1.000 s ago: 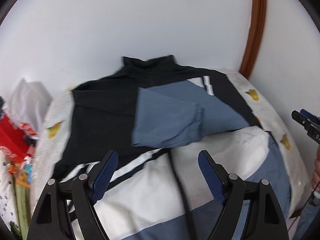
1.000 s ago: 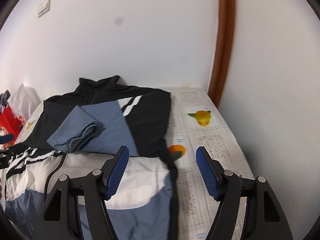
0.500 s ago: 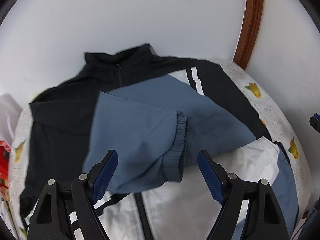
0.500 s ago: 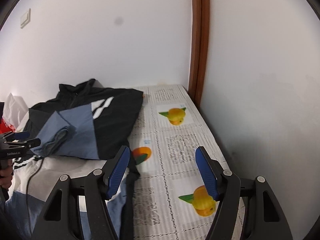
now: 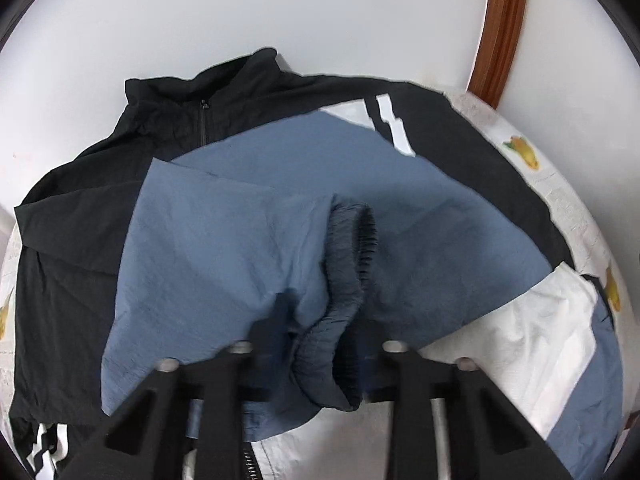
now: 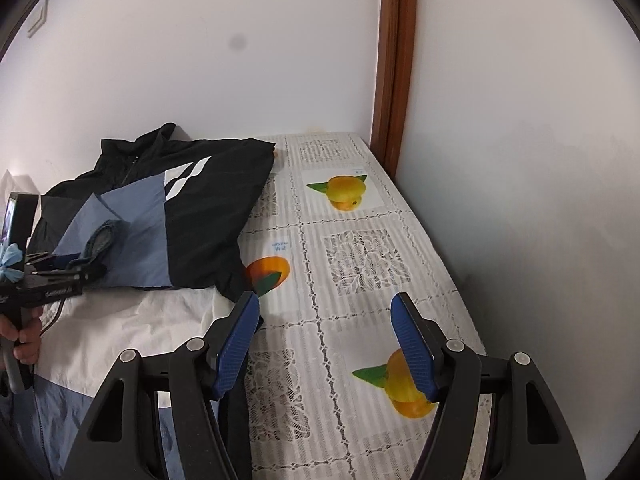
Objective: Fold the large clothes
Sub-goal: 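Grasp the blue sleeve cuff with the left tool, then drag the cuff toward the collar and open the left tool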
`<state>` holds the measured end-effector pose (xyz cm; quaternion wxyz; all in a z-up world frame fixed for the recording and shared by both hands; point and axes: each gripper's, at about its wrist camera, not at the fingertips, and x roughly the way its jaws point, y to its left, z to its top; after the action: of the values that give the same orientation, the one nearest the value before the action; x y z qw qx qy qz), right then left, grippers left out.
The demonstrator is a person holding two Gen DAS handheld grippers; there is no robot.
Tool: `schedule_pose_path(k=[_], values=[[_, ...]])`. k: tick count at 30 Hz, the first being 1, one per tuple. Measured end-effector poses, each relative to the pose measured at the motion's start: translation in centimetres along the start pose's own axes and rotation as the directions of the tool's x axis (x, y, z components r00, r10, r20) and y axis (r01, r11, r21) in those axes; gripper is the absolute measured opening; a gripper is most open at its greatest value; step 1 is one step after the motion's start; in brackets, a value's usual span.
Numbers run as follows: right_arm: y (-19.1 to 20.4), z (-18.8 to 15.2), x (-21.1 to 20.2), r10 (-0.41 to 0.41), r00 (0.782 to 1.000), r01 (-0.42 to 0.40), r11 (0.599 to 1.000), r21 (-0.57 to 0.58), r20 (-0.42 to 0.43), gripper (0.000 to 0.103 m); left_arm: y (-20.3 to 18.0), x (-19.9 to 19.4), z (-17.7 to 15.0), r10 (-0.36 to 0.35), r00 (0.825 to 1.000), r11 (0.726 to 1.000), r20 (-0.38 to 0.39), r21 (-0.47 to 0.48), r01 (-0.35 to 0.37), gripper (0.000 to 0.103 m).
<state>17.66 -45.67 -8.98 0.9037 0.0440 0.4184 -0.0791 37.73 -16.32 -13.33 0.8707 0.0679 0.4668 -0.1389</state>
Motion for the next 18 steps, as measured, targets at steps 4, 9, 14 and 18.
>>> schedule_pose_path(k=[4, 9, 14, 18], values=[[1.4, 0.2, -1.1, -0.005, 1.0, 0.005, 0.999, -0.034, 0.003, 0.068, 2.2, -2.3, 0.4, -0.037, 0.999, 0.998, 0.03, -0.058, 0.039, 0.012], [4.4, 1.1, -2.9, 0.043, 0.998, -0.041, 0.997, -0.058, 0.034, 0.068, 6.6, -6.9, 0.1, -0.02, 0.994, 0.992, 0.107, -0.119, 0.033, 0.012], [8.7, 2.0, -2.5, 0.085, 0.996, -0.081, 0.992, -0.096, 0.04, 0.068, 13.5, -10.7, -0.4, 0.047, 0.985, 0.975, 0.167, -0.223, -0.008, 0.012], [11.8, 3.0, -0.7, 0.116, 0.993, -0.112, 0.986, -0.127, 0.025, 0.068, 19.0, -10.8, -1.5, 0.094, 0.985, 0.946, 0.146, -0.322, -0.043, 0.012]])
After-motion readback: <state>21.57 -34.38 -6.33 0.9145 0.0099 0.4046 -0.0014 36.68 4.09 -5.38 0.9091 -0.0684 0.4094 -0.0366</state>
